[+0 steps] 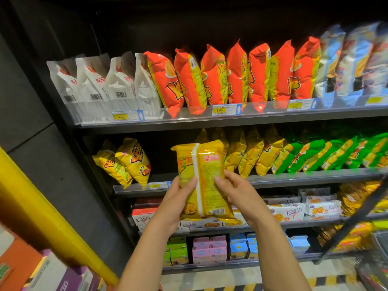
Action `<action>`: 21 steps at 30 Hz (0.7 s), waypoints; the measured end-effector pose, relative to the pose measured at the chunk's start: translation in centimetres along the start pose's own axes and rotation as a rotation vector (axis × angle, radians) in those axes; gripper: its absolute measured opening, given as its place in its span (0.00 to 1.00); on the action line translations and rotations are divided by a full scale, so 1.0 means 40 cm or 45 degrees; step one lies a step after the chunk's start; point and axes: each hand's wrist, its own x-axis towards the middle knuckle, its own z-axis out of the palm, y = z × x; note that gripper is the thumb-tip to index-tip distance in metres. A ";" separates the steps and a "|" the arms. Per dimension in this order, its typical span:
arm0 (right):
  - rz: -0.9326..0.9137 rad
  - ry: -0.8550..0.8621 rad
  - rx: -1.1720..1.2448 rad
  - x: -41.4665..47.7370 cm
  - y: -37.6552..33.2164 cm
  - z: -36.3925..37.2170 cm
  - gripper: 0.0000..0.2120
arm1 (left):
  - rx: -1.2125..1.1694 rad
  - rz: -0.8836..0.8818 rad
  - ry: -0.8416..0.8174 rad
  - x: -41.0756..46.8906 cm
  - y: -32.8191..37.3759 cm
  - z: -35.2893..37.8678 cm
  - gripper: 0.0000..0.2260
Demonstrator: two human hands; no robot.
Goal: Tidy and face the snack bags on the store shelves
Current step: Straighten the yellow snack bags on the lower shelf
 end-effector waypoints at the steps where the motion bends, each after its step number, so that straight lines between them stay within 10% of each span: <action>1: -0.028 0.002 -0.025 -0.004 0.008 -0.001 0.19 | 0.098 0.072 -0.005 -0.004 0.002 -0.001 0.26; 13: -0.166 0.083 -0.205 -0.001 0.045 -0.024 0.25 | 0.441 0.299 -0.065 -0.013 0.015 -0.047 0.29; 21: 0.227 0.067 0.299 0.004 0.025 -0.011 0.23 | 0.172 -0.111 -0.050 -0.031 0.062 -0.021 0.21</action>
